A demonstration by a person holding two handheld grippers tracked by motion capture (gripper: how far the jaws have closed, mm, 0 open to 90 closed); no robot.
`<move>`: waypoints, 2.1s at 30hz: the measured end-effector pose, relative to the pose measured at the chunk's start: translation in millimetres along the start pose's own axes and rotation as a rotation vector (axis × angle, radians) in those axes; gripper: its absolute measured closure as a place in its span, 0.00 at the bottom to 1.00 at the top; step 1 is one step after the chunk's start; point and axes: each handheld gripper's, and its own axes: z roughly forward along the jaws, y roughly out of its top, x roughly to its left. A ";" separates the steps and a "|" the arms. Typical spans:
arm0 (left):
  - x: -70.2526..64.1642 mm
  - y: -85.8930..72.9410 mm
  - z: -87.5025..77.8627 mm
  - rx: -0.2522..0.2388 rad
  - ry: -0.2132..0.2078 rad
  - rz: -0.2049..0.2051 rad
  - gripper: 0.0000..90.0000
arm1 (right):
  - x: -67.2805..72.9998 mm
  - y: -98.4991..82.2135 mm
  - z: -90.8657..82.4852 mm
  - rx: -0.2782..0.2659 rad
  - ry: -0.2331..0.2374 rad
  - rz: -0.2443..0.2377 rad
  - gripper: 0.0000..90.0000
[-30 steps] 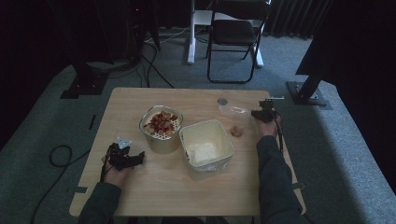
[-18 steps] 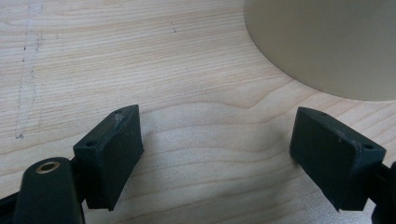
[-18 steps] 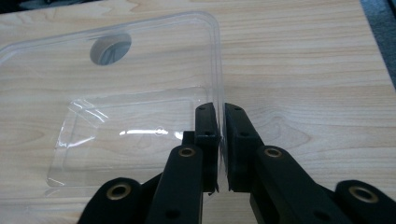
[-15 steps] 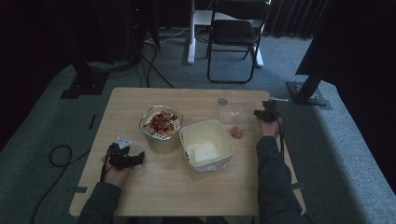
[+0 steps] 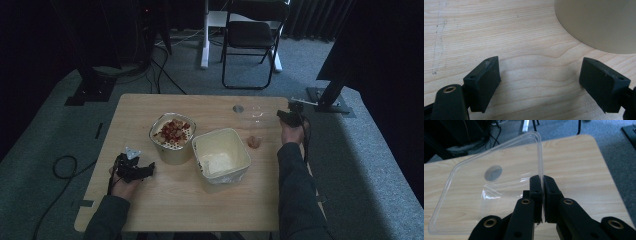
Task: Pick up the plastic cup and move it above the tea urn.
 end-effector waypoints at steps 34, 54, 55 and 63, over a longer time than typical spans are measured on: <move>-0.2 -0.1 0.0 -0.002 0.002 -0.001 0.19 | 66.0 27.8 -161.0 -0.088 0.273 -0.260 0.97; -0.2 0.0 -0.1 0.000 0.002 -0.001 0.19 | 109.7 7.2 -191.5 -0.077 0.373 -0.405 0.65; -0.2 0.0 -0.1 0.000 0.002 -0.001 0.19 | 109.8 6.6 -190.1 -0.075 0.354 -0.413 0.64; -0.2 -0.1 0.0 -0.001 0.002 -0.001 0.19 | 95.2 -9.5 -160.0 -0.054 0.278 -0.411 0.60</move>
